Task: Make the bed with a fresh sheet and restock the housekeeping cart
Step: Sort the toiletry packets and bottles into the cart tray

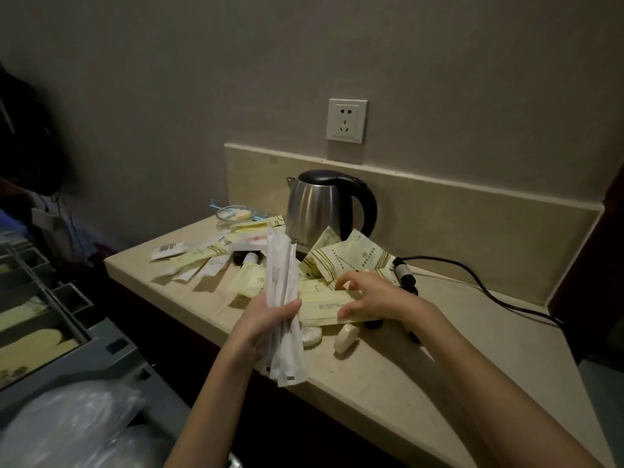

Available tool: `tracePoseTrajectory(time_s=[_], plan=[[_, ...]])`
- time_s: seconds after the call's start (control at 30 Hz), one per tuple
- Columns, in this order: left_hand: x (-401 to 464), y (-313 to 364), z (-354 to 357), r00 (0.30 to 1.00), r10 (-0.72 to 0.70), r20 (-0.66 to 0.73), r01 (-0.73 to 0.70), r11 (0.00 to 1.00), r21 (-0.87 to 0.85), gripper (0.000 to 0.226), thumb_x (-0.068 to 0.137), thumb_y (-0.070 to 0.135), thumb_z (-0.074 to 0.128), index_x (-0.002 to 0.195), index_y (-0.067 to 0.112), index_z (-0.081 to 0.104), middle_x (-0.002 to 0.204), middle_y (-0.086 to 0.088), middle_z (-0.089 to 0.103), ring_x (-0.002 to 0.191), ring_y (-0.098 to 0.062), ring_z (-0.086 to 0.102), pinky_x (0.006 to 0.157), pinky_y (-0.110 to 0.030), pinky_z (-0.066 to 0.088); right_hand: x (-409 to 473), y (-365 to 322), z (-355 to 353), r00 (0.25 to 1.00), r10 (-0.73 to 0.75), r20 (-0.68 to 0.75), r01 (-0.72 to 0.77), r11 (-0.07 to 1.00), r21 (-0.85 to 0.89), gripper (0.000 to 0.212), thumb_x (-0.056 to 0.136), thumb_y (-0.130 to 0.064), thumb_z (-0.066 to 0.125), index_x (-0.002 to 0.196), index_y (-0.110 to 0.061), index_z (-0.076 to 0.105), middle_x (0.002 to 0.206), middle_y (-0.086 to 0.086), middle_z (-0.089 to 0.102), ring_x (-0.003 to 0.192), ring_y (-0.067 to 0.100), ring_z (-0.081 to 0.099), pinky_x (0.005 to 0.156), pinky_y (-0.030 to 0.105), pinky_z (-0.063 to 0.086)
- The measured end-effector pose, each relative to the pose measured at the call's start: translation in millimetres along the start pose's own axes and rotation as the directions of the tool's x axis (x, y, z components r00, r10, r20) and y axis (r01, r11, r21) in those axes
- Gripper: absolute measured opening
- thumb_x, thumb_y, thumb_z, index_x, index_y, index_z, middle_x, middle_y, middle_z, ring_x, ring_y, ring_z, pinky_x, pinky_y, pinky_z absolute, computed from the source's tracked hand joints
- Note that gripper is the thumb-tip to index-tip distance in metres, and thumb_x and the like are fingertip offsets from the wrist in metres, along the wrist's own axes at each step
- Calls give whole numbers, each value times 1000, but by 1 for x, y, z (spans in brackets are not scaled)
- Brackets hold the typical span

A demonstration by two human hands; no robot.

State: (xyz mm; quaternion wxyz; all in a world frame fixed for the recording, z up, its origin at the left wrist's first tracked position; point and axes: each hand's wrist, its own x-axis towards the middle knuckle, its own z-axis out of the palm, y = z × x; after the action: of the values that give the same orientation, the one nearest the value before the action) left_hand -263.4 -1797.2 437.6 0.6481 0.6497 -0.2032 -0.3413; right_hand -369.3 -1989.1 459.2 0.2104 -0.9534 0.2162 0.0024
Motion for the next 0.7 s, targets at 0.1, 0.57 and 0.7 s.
tracePoseTrajectory(time_s=[0.1,0.57,0.7], plan=[[-4,-5,9,998,-3,-58,0,998,-57,35,84,9,68,116,1,58,86,-9,68,76,-20,66,56,-26,52,-3,-3,-2,1000,27,-3,-27,999,20,54,73,-44,75,119,-27,54,121,-4,53,108,14,50,93,34,46],[-2,11,39,961,62,-268,-168,904,-392,34,88,10,64,120,6,52,102,-14,69,88,-28,70,79,-46,58,-19,-37,-20,928,31,-371,163,863,478,24,83,-17,70,104,-23,61,88,-9,67,78,3,66,59,17,51],[-3,14,62,966,89,-243,-205,839,-504,48,89,9,63,131,11,42,112,-16,65,94,-29,69,77,-43,59,-17,-57,-3,902,-21,-431,220,881,418,18,87,-16,65,105,-14,65,97,-2,69,89,10,66,75,24,55]])
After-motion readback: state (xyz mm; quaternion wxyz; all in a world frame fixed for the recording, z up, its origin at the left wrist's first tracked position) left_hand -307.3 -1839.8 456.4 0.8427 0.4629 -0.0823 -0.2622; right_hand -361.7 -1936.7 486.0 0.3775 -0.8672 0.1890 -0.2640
